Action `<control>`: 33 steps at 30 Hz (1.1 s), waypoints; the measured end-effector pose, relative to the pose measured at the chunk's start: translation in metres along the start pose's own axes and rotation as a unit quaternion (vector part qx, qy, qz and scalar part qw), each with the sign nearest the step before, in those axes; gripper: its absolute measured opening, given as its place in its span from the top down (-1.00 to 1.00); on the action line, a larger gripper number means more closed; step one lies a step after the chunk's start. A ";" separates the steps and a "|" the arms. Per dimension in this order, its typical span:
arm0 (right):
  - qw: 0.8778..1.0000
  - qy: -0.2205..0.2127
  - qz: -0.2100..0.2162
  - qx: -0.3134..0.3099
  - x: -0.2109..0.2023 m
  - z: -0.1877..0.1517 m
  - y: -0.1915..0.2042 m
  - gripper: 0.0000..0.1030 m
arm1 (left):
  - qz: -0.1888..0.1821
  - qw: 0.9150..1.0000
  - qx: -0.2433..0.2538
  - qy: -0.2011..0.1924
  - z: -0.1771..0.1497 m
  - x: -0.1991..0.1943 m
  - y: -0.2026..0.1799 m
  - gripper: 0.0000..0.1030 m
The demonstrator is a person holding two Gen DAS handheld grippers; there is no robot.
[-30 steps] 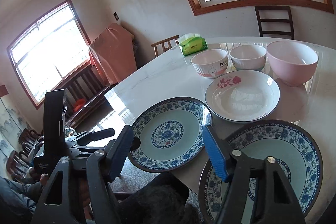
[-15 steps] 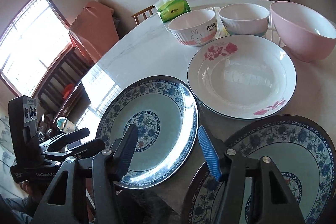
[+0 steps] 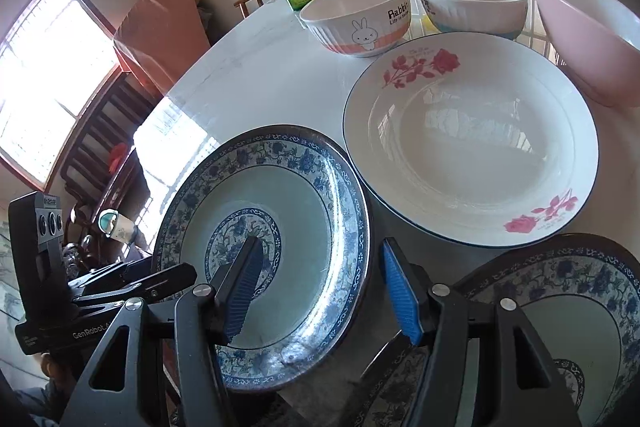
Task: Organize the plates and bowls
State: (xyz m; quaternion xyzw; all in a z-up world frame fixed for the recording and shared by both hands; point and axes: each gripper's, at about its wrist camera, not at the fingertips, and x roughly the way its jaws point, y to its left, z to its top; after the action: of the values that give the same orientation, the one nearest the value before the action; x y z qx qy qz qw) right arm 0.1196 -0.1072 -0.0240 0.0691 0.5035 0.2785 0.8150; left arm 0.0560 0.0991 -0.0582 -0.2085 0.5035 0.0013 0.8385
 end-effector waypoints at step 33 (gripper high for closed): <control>0.999 0.015 -0.034 0.014 0.078 0.081 0.051 0.62 | 0.062 0.994 -0.052 -0.077 0.115 0.007 0.080 0.30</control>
State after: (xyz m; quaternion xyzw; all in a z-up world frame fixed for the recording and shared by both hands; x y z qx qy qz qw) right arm 0.1962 -0.0098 -0.0259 0.0588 0.5216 0.2447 0.8152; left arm 0.1393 0.2106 -0.0453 -0.2198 0.4487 0.0958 0.8609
